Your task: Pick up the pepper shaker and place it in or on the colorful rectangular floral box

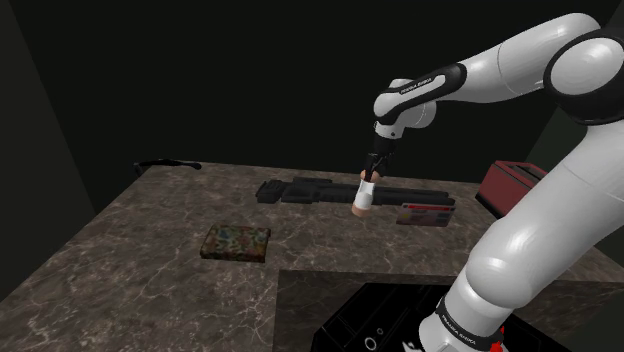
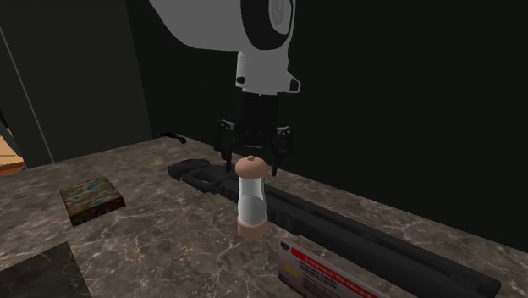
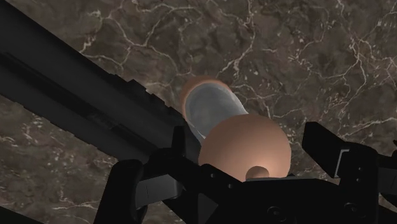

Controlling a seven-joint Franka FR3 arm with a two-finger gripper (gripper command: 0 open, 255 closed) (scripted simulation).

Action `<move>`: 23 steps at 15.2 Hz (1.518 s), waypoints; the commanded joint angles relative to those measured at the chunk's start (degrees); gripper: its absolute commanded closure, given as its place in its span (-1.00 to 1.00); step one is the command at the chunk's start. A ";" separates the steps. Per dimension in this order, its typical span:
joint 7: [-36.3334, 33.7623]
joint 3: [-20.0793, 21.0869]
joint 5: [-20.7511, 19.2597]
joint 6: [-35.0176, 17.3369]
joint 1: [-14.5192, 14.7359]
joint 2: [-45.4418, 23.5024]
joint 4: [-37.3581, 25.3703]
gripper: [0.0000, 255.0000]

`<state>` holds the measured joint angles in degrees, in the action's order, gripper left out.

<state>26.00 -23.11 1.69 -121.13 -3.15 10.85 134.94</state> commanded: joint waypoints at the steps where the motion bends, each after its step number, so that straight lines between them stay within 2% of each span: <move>1: 0.00 0.00 0.00 0.00 0.00 0.00 0.00 1.00; 10: 0.00 0.00 0.00 -0.01 0.00 0.00 0.01 1.00; 23: -2.01 0.98 -1.48 10.28 -0.16 4.06 -6.54 1.00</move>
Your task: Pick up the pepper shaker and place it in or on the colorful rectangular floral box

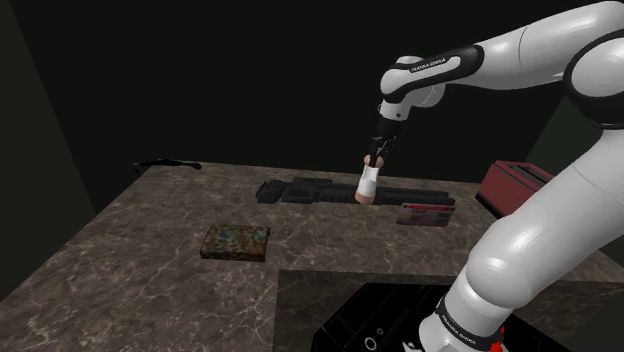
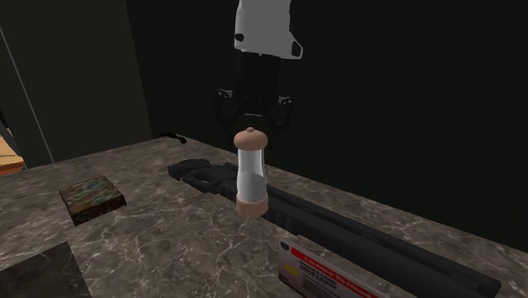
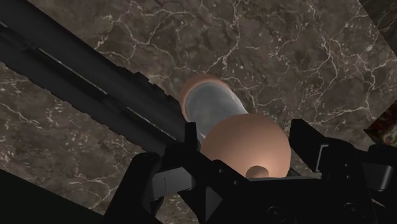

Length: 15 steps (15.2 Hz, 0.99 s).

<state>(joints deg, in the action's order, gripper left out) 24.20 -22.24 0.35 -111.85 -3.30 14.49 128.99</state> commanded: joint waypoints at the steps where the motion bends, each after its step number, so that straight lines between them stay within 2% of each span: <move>1: -0.32 0.19 -0.19 1.78 -0.01 0.64 -1.18 1.00; 10: -1.16 0.74 -0.48 8.73 0.07 1.91 -6.95 1.00; 15: -8.31 5.56 0.86 9.13 2.82 3.41 -6.26 1.00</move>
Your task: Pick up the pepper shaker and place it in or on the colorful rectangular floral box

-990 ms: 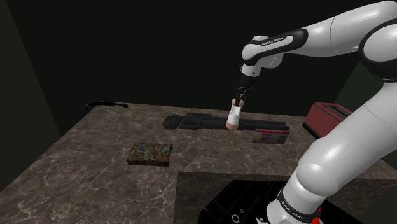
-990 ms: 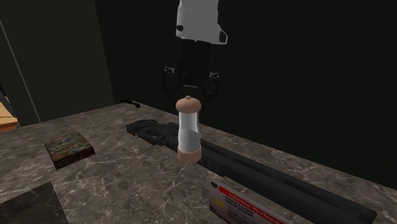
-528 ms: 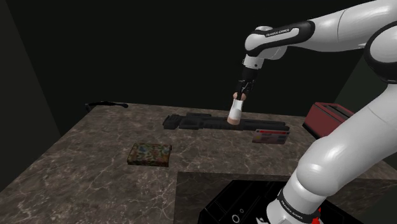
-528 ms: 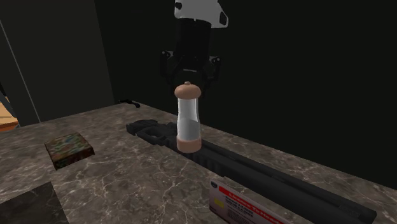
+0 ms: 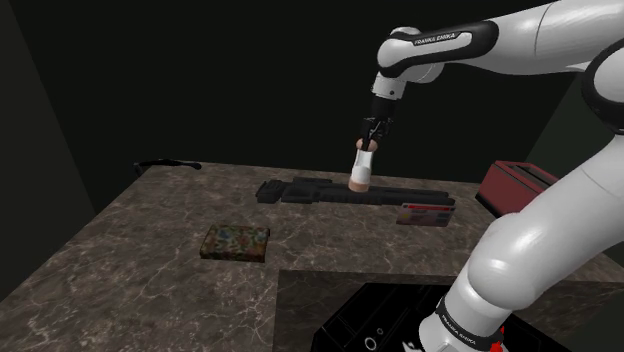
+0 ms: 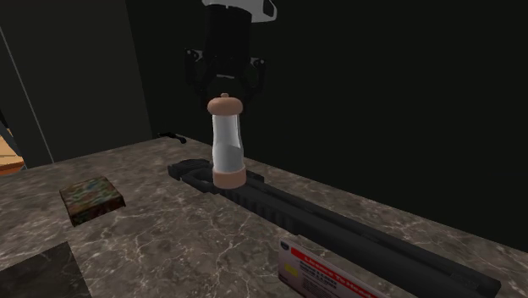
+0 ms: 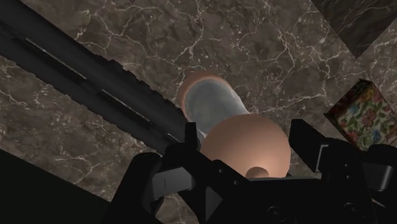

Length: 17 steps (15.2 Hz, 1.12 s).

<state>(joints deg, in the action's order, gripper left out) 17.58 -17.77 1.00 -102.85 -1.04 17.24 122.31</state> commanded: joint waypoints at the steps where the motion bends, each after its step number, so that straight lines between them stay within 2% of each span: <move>1: -3.09 2.04 0.54 0.20 1.13 0.77 0.37 1.00; 9: -13.84 9.27 3.38 0.70 5.72 -0.62 -2.34 1.00; 17: -24.12 15.76 5.57 1.39 10.19 -5.68 -9.15 1.00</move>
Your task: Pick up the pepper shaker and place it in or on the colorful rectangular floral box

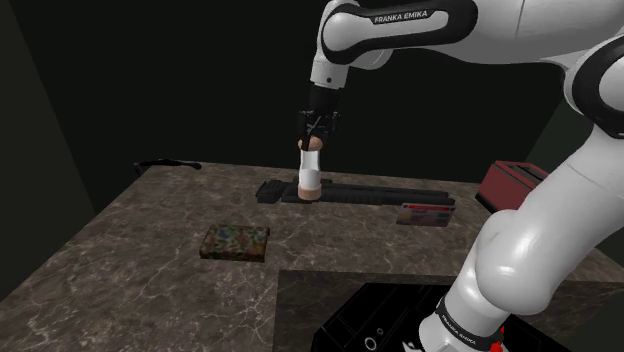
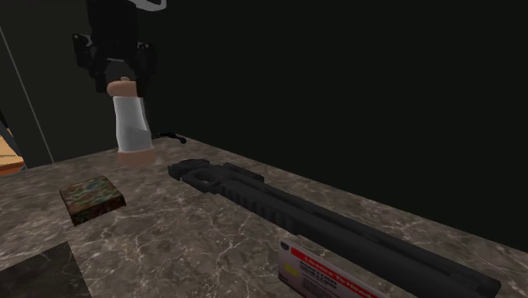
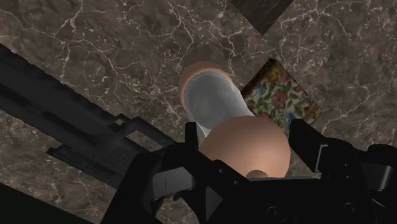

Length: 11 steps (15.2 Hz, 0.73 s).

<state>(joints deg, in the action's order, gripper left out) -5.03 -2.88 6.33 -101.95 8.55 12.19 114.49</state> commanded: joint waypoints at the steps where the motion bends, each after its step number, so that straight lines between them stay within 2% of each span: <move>1: -2.78 1.62 0.40 0.63 1.14 -1.50 -2.47 1.00; 11: -15.28 8.31 0.34 3.20 6.58 -13.05 -18.03 1.00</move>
<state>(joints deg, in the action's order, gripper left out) -18.90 4.77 6.81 -99.01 14.52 0.58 98.32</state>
